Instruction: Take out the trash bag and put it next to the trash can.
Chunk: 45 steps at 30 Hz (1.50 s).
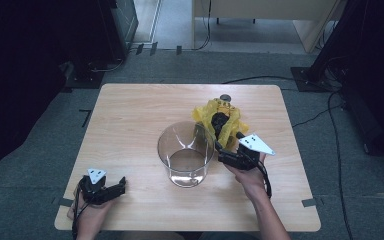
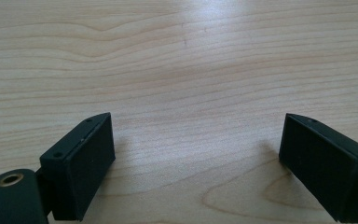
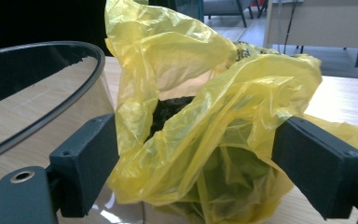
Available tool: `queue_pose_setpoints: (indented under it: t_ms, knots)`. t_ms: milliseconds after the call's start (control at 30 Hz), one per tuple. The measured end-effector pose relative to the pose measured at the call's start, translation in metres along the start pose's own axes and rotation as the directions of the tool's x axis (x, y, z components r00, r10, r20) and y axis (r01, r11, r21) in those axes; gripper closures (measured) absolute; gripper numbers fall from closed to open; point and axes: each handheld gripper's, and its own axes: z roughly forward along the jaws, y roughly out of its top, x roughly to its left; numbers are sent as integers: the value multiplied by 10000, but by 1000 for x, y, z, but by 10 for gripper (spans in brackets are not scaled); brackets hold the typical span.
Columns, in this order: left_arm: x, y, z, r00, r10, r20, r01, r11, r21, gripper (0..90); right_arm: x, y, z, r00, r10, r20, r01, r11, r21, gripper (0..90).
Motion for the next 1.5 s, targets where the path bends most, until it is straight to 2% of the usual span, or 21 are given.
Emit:
queue_pose_setpoints:
  t_ms: [200,233,367,700,867,1000,1500]
  knots:
    - [0,0,0,10000,10,2,-10,10000,2,97,-4,-3,-13,9995,196,263,-193,9998,-112,139]
    - [0,0,0,10000,12,1,-12,10000,4,97,-6,-4,-18,9987,277,418,-273,9996,-113,132]
    - [0,0,0,10000,9,0,-9,10000,4,97,-12,-7,-27,9984,414,393,-414,9991,-15,106]
    - [0,0,0,10000,3,-2,-3,10000,3,97,-26,-22,-44,9980,228,593,-253,9988,418,67]
    - [0,0,0,10000,10,-2,-10,10000,5,97,-35,-29,-53,9967,354,735,-396,9976,571,52]
    - [0,0,0,10000,0,-4,0,10000,2,97,-40,-33,-58,9961,250,852,-317,9964,782,38]
    - [0,0,0,10000,10,-3,-10,10000,2,97,-57,-49,-79,9913,362,1265,-511,9918,1171,28]
